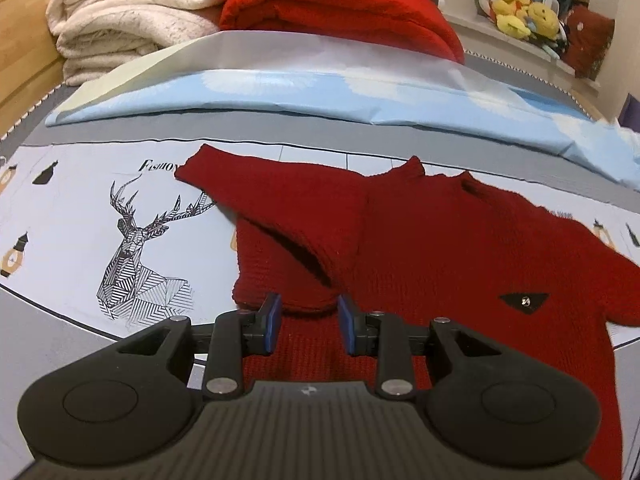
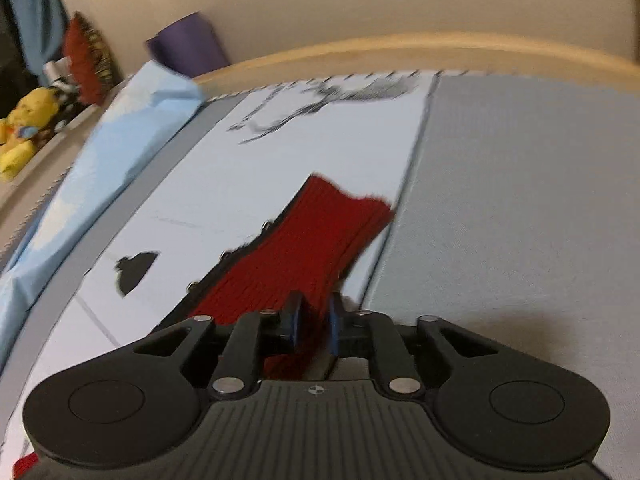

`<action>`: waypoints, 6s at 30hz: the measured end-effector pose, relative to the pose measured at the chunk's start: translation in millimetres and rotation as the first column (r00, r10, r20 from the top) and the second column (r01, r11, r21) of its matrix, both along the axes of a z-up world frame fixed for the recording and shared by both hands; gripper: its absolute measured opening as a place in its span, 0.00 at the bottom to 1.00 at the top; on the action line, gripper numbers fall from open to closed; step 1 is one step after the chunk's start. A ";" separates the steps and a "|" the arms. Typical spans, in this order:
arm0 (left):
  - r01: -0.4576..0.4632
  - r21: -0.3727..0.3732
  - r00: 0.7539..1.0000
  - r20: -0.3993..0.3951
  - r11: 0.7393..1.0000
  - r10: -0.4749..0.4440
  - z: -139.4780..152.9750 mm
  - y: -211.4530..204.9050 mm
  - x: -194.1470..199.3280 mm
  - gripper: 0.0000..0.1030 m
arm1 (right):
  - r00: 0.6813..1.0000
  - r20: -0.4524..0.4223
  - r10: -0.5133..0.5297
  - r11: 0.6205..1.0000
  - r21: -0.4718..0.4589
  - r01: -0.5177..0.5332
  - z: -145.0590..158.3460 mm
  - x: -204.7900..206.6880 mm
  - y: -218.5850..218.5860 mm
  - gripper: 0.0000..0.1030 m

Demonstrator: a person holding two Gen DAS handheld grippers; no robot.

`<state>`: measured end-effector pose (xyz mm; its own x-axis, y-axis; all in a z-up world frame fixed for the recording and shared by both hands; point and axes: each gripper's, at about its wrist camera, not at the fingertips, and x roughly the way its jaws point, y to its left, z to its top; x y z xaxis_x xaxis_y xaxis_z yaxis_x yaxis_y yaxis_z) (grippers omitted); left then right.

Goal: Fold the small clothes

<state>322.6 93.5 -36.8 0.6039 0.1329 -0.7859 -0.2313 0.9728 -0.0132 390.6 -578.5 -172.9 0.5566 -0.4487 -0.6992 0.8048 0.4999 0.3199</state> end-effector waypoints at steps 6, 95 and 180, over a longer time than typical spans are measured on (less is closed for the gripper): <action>-0.004 -0.021 1.000 0.021 1.000 0.005 10.2 12.9 -6.9 0.33 | 0.969 -0.230 0.091 0.988 -0.103 -0.117 7.3 -2.6 9.3 0.44; -0.251 -0.520 0.955 0.007 0.816 0.297 -85.8 200.5 135.3 0.11 | 0.257 -0.110 0.960 0.238 -0.158 -0.958 115.6 -73.1 405.8 0.43; 0.185 -0.076 0.976 -0.105 0.980 -0.193 -9.2 -105.6 -0.9 0.42 | 0.892 0.093 0.442 0.880 0.150 -0.451 56.1 -40.8 90.9 0.45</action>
